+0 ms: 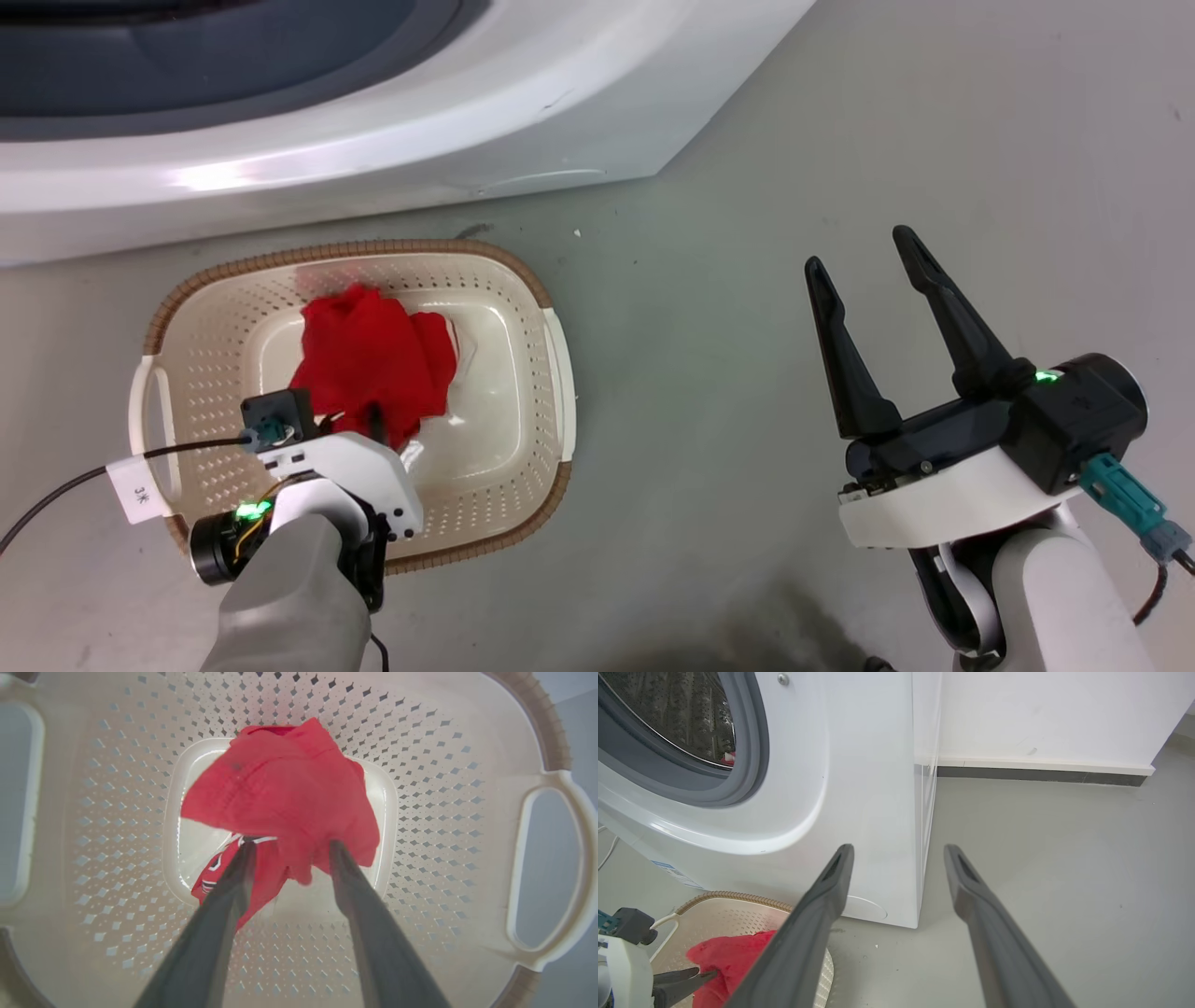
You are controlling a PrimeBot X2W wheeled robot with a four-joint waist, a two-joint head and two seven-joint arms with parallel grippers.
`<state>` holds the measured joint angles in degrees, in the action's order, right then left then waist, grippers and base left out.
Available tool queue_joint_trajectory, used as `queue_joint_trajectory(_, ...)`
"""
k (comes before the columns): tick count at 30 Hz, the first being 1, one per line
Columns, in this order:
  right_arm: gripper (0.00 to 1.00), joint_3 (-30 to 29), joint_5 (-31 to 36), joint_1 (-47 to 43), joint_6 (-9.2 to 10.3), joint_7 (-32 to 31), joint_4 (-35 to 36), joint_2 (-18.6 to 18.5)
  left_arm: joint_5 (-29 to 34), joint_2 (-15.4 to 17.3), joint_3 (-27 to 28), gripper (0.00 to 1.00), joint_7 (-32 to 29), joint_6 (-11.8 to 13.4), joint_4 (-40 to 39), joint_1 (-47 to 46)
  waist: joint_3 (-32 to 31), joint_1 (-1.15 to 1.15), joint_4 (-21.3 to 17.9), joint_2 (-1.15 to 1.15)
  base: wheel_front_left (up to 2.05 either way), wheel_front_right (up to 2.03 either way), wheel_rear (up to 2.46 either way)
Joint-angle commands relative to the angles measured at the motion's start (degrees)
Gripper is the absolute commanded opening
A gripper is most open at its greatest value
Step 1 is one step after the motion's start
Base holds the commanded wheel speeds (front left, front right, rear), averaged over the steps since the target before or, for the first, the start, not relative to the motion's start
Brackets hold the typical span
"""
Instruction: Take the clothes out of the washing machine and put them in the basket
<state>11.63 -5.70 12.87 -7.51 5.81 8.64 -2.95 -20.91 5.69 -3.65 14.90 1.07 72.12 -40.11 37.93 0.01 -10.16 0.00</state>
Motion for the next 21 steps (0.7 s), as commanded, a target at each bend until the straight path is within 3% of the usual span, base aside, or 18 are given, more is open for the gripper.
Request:
queue_joint_trajectory(1,1.0,-0.2,-0.5,0.3,0.04,0.4,-0.4,0.1,-0.1,0.2,-0.1,1.0,0.4,0.3,0.2,1.0,-1.4,-0.01,0.3,0.0,0.0,0.0,0.0)
queue_joint_trajectory(9,1.0,-1.2,0.2,-2.6,0.04,0.1,-2.5,0.1,0.1,0.0,0.4,1.0,0.3,-1.8,-3.9,7.2,-10.5,-0.01,2.9,0.0,0.0,0.0,0.0)
queue_joint_trajectory(14,1.0,-2.5,0.5,-5.5,0.04,-1.0,-2.4,0.1,1.4,0.4,1.3,1.0,0.3,-3.1,-11.0,13.4,-17.1,-0.01,5.0,0.0,0.0,0.0,0.0)
queue_joint_trajectory(21,1.0,-4.2,1.5,-9.4,0.04,-2.9,-1.0,0.1,4.5,-0.5,2.9,1.0,0.3,-2.8,-22.6,20.2,-23.4,-0.01,8.3,0.0,0.0,0.0,0.0)
